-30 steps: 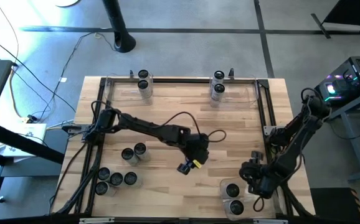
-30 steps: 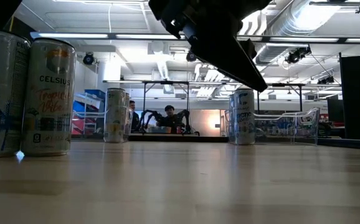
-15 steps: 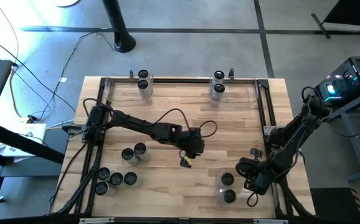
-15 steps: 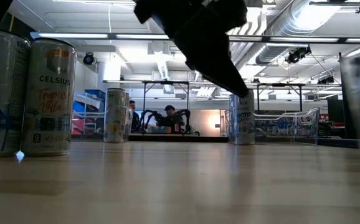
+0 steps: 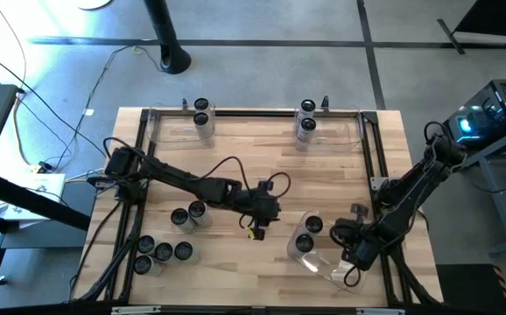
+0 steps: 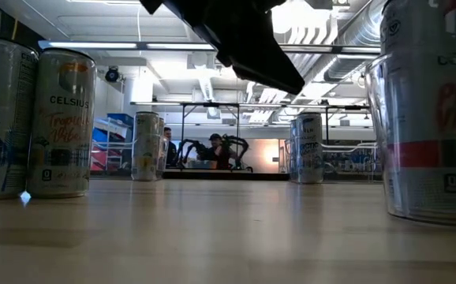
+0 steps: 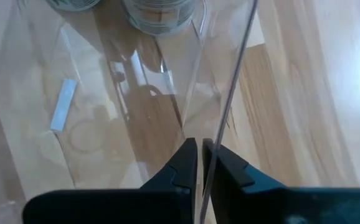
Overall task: Sort soda cans
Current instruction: Adjust the bottom right transparent bin
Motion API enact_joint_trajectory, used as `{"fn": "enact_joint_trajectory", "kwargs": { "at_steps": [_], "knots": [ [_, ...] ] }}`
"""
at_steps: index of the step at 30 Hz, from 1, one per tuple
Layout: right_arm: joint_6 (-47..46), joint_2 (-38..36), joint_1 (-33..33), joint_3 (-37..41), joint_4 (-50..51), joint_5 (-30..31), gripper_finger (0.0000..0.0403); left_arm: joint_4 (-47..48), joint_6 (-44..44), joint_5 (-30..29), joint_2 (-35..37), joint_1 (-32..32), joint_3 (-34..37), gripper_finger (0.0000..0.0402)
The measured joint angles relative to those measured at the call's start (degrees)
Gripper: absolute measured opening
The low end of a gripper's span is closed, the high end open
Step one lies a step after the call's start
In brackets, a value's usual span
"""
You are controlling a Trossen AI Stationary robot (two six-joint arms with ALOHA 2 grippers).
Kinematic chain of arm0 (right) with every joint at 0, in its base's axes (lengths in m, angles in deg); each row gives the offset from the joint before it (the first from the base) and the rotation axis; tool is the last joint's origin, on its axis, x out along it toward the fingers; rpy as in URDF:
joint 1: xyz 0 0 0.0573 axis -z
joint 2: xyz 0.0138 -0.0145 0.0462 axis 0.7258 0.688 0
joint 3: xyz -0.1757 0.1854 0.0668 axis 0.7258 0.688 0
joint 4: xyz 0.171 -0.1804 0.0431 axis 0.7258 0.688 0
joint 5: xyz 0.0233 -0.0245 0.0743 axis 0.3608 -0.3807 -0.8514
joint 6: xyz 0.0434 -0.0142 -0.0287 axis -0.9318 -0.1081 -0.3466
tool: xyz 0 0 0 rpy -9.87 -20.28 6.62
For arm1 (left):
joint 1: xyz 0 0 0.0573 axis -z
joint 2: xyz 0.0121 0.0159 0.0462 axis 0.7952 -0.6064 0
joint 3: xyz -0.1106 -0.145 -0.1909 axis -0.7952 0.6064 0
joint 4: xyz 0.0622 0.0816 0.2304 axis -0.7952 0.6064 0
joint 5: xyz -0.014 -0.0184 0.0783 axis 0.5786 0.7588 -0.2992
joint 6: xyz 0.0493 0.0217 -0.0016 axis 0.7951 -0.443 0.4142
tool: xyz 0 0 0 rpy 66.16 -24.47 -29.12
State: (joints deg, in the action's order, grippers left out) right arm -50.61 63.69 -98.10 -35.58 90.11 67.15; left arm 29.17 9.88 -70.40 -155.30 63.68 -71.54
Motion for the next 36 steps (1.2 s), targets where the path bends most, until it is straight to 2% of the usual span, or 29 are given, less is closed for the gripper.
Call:
{"fn": "enact_joint_trajectory", "kwargs": {
  "at_steps": [10, 20, 23, 31, 36],
  "knots": [
    [9.95, 0.02, 0.25, 0.01, 2.96, 2.97, 0.0021, -0.13, -0.06, -0.66, 0.00, 0.31, -0.02, 0.0119],
    [10.58, 0.02, 0.22, 0.01, 3.96, 3.12, 0.0025, -0.15, -0.11, -0.66, 0.00, 0.31, -0.04, 0.0119],
    [10.61, 0.02, 0.22, 0.01, 4.04, 3.13, 0.0050, -0.17, -0.12, -0.66, 0.00, 0.30, -0.04, 0.0119],
    [10.16, 0.02, 0.22, -0.11, 4.76, 7.08, 0.0158, -0.14, -0.58, -0.66, -0.02, 0.31, -0.04, 0.0119],
    [8.63, 0.02, 0.22, -2.18, 7.38, 8.42, 0.0175, -0.15, -0.67, -0.64, -0.02, 0.31, -0.04, 0.0119]
  ]
}}
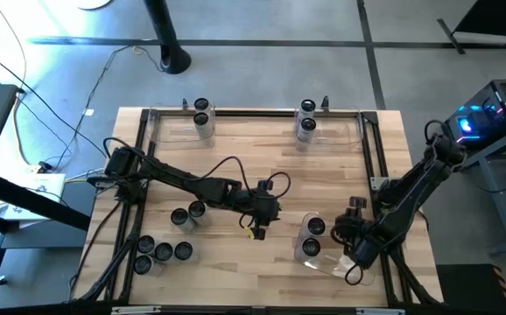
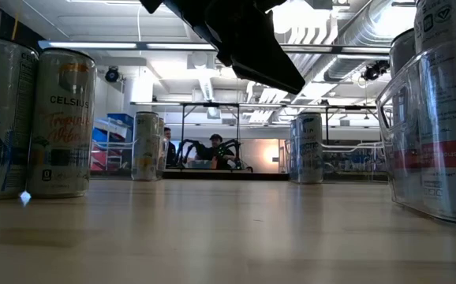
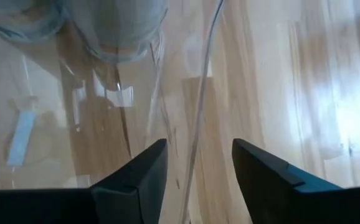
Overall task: Sort soda cans
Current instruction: Adjust the bottom right transparent bin
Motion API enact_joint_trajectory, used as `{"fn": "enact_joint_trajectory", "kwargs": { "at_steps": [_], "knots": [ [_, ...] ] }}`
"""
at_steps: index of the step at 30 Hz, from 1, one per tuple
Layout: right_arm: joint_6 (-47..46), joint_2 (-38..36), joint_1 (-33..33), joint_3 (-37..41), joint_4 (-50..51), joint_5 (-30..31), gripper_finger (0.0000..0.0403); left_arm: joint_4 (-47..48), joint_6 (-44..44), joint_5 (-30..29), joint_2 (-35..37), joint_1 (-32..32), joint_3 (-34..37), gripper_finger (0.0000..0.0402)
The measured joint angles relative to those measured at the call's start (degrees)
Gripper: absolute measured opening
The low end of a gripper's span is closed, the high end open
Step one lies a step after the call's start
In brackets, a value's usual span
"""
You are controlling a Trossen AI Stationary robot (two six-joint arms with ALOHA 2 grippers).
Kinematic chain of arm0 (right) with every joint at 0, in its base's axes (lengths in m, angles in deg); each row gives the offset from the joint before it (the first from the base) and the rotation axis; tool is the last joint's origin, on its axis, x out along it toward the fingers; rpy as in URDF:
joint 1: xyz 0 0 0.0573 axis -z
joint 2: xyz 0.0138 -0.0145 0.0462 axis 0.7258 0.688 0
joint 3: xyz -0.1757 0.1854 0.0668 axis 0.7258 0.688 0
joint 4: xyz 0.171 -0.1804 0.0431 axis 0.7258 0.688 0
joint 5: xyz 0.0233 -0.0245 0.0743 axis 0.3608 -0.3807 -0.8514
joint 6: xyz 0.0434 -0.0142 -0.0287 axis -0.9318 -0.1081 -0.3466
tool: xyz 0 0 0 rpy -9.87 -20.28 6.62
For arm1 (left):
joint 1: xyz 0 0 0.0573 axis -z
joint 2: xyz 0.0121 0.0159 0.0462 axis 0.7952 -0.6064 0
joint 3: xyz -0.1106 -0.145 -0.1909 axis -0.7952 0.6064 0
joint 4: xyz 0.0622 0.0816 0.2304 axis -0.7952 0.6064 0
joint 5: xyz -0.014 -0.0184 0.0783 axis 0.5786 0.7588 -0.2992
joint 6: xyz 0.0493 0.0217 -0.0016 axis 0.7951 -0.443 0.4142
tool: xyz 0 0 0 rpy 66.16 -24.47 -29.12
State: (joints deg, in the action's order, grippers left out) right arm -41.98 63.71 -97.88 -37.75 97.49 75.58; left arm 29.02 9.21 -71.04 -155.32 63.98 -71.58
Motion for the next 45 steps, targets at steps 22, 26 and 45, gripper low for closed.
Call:
{"fn": "enact_joint_trajectory", "kwargs": {
  "at_steps": [22, 26, 45],
  "knots": [
    [-14.39, -0.02, -0.55, -5.82, -1.24, -25.31, 0.0066, -2.52, -1.45, 0.18, -1.94, 0.00, -0.08, 0.0119],
    [-14.84, -0.02, -0.37, -2.61, -0.39, -26.86, 0.0035, -2.78, -1.47, 0.20, -3.46, 0.00, -0.09, 0.0119],
    [-12.47, 0.00, -0.42, -1.24, 17.07, -22.74, 0.0002, -7.63, -1.42, 0.22, -3.76, 0.00, -0.09, 0.0119]
  ]
}}
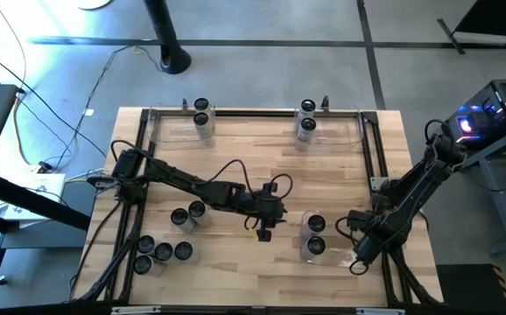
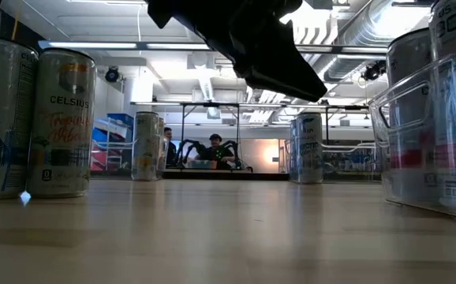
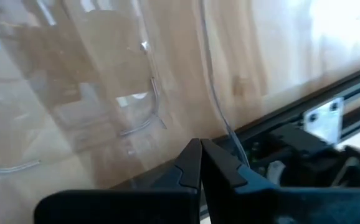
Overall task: Sort soda cans
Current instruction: Adjust the bottom right transparent bin, then put the white-yellow soda can into the top left transparent bin
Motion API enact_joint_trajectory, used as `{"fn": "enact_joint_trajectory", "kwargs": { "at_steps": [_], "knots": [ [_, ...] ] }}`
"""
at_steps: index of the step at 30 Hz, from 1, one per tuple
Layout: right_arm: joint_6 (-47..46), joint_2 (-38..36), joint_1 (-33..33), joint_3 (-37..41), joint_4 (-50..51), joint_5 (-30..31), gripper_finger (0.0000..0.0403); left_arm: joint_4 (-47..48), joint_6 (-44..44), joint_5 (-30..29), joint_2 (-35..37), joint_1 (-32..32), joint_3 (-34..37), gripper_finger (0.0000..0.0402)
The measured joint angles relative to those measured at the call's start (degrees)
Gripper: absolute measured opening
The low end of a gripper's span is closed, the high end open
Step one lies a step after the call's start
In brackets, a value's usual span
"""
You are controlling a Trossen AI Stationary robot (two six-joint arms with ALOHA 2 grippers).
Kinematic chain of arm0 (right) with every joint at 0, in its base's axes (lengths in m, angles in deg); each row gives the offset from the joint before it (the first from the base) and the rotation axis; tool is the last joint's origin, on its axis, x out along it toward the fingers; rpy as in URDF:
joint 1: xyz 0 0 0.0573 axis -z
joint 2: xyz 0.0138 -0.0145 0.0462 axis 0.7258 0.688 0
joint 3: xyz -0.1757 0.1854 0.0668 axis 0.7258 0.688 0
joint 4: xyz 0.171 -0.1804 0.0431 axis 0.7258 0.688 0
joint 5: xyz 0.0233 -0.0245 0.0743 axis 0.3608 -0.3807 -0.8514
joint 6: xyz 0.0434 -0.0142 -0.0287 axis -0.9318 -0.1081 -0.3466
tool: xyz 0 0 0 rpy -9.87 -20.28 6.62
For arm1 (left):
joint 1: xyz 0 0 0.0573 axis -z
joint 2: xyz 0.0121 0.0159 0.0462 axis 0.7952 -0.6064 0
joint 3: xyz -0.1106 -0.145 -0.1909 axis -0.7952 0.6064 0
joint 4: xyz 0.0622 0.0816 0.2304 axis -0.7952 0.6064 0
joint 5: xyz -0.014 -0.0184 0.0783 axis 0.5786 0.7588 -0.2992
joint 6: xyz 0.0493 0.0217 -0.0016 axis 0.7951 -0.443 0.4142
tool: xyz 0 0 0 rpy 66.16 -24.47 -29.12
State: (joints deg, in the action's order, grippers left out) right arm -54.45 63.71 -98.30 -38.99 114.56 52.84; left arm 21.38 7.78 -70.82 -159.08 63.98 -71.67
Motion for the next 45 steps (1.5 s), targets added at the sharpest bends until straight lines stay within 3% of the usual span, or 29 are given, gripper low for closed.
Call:
{"fn": "enact_joint_trajectory", "kwargs": {
  "at_steps": [11, 14, 19, 24, 31, 36, 40, 45],
  "knots": [
    [0.42, 0.00, -0.12, -0.60, 3.67, 3.14, 0.0002, -1.01, -0.09, 0.19, 0.00, 0.00, 0.02, 0.0119],
    [0.42, 0.00, -0.97, -2.99, 4.30, 6.92, 0.0002, -0.99, -0.09, 0.17, 0.00, -0.01, 0.02, 0.0119],
    [0.25, -0.02, -2.76, -8.24, 5.28, 16.45, 0.0002, -1.41, -0.28, 0.17, 0.00, -0.02, 0.02, 0.0119],
    [1.15, -2.44, -5.50, -9.35, 2.86, 30.74, 0.0002, -4.91, -0.52, -0.58, 0.00, -0.04, 0.04, 0.0119],
    [2.06, -15.28, -5.38, -2.96, -1.72, 53.82, 0.0002, -12.34, -0.25, -9.87, 1.07, -0.21, 2.56, 0.0117],
    [3.35, -25.67, -2.11, 2.49, -5.25, 60.09, 0.0002, -17.63, -3.68, -14.99, 8.14, -2.11, 12.49, 0.0105],
    [13.97, -31.97, 1.13, 6.64, -16.58, 61.81, 0.0002, -20.12, -5.03, -15.38, 17.61, -3.24, 20.38, 0.0095],
    [38.11, -36.08, 7.73, 12.37, -40.78, 58.04, 0.0002, -16.44, -3.84, -16.60, 30.02, -4.28, 25.88, 0.0090]
  ]
}}
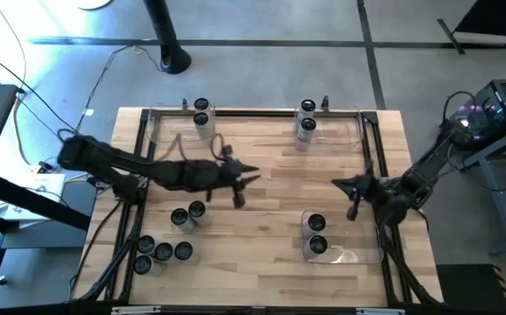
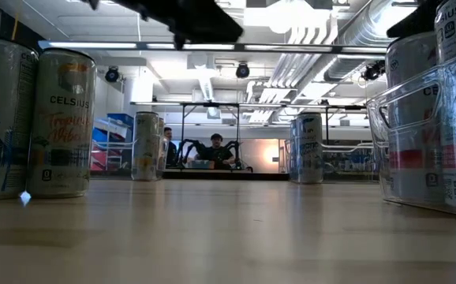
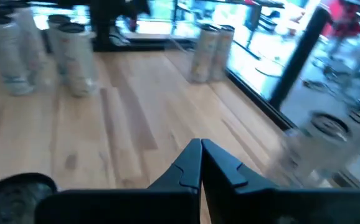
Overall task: Sort soda cans
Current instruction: Put the white-yellow soda can into the top left transparent bin
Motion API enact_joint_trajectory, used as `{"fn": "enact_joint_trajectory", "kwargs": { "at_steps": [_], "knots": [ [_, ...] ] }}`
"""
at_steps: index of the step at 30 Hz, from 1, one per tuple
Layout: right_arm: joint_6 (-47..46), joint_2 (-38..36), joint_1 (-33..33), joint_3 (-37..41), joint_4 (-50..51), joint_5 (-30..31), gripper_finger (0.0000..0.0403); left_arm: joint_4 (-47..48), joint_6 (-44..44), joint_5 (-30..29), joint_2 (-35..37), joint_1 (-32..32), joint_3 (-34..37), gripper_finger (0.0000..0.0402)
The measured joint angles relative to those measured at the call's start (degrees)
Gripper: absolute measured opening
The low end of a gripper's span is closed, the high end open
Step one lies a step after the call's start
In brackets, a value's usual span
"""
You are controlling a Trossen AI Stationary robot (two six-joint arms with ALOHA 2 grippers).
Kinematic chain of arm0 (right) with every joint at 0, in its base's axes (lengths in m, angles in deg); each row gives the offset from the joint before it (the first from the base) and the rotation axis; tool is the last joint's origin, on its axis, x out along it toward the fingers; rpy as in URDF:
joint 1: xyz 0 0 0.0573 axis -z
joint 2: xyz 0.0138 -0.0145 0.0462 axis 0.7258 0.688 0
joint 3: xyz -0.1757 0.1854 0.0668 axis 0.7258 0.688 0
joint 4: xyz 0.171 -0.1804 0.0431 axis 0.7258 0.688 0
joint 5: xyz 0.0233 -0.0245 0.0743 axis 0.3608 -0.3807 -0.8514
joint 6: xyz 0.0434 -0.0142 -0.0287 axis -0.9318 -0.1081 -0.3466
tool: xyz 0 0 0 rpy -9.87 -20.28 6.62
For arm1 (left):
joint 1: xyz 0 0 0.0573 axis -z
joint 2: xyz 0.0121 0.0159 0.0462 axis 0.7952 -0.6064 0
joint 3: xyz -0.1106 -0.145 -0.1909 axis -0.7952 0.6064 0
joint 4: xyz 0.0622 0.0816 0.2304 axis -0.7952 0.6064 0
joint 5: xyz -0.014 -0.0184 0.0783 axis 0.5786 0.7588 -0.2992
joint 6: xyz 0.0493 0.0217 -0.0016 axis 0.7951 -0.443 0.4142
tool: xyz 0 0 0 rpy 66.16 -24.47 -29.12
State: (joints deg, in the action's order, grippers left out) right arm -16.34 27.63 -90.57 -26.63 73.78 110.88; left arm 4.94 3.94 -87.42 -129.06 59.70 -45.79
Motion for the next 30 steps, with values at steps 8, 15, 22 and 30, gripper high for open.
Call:
{"fn": "enact_joint_trajectory", "kwargs": {
  "at_steps": [8, 15, 22, 30],
  "knots": [
    [36.18, 1.61, 16.44, 5.32, -43.00, -29.62, 0.0002, 3.02, 1.46, -0.06, 8.87, -0.75, 0.61, 0.0090],
    [37.78, 10.97, 25.57, 3.21, -51.62, -43.47, 0.0030, 8.55, 9.35, -0.59, 14.81, 3.42, 0.66, 0.0092],
    [34.83, 23.09, 29.71, -0.18, -53.11, -54.37, 0.0125, 20.97, 13.34, -3.34, 17.73, 12.58, -4.23, 0.0165],
    [28.84, 28.82, 29.29, -0.39, -51.49, -65.96, 0.0178, 54.46, -4.10, -9.75, 8.67, 18.06, -24.01, 0.0280]
  ]
}}
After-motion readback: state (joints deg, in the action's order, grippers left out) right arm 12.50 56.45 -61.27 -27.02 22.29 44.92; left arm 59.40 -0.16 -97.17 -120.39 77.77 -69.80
